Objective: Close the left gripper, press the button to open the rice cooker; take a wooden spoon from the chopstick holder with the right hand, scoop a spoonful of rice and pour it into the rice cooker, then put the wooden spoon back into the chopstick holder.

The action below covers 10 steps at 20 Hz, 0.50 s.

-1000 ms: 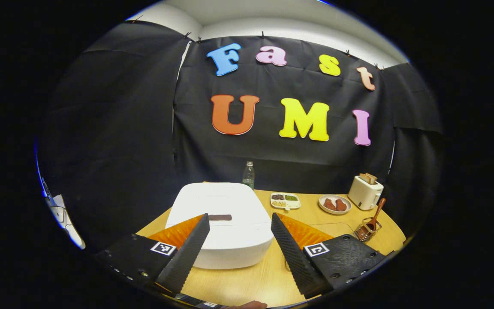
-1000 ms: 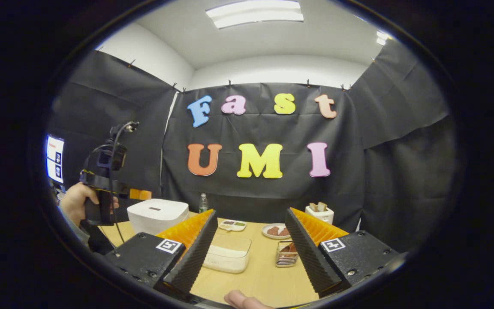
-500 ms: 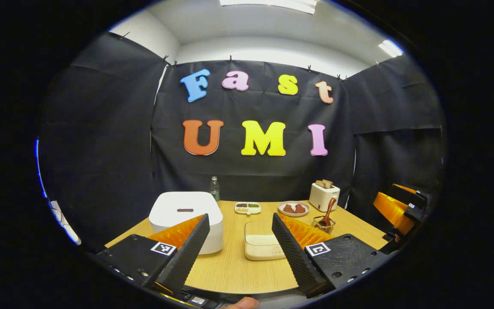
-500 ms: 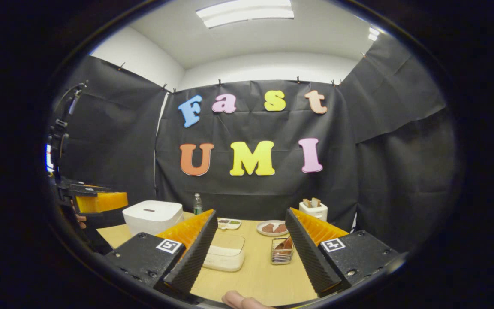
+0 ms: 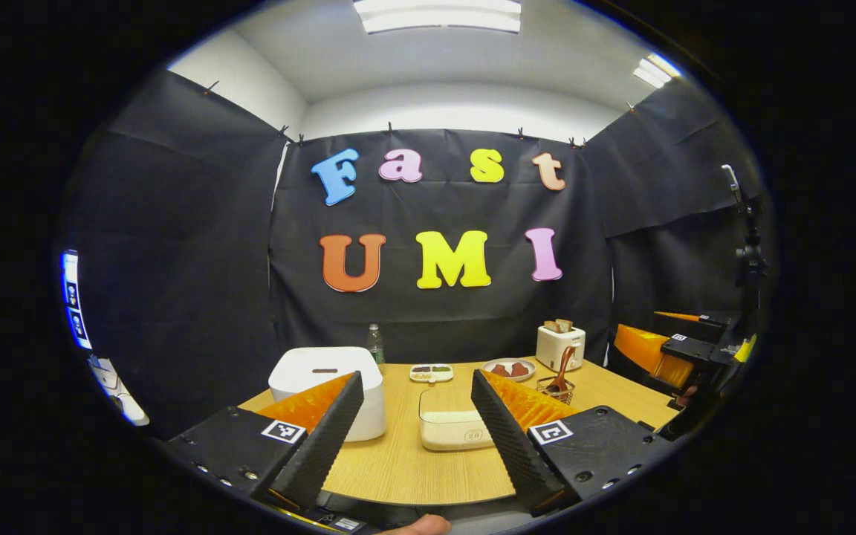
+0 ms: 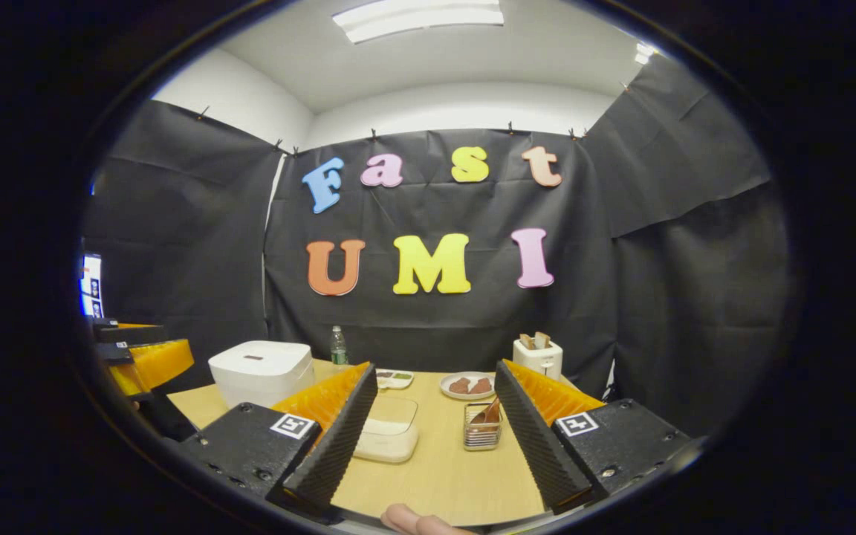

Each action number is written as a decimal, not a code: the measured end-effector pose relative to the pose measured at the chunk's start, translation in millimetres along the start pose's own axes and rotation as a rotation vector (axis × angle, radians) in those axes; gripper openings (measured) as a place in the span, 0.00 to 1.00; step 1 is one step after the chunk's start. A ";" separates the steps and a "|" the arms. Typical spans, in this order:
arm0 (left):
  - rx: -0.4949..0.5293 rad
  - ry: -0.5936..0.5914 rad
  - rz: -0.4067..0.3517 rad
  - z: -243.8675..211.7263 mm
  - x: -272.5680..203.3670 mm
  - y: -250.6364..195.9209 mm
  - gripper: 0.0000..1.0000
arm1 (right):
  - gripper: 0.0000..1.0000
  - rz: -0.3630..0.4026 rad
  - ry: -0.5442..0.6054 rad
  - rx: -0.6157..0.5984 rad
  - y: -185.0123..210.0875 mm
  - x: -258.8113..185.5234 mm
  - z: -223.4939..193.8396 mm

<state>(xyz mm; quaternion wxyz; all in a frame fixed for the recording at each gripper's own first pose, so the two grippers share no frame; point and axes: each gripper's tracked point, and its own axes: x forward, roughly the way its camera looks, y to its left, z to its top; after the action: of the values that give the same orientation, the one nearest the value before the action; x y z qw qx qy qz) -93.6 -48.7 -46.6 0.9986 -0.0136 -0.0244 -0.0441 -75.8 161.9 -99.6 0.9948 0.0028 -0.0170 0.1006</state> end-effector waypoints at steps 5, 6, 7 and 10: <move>-0.008 -0.015 0.008 4.5 -1.4 3.5 0.94 | 1.00 -0.016 -0.007 -0.003 -3.1 -3.5 5.7; -0.014 -0.016 0.015 2.9 -1.6 5.0 0.94 | 1.00 -0.019 -0.007 -0.005 -4.2 -2.9 5.5; -0.019 -0.015 0.016 3.0 -1.8 6.5 0.94 | 1.00 -0.023 -0.005 -0.006 -4.4 -3.5 6.4; -0.039 -0.005 0.012 1.3 -2.4 5.8 0.94 | 1.00 -0.021 -0.007 0.001 0.1 -7.0 12.3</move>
<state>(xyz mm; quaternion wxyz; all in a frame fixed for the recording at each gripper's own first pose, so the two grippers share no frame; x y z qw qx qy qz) -95.5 -42.6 -45.6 0.9984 -0.0334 -0.0259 -0.0385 -83.1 160.5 -87.5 0.9957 0.0037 -0.0206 0.0903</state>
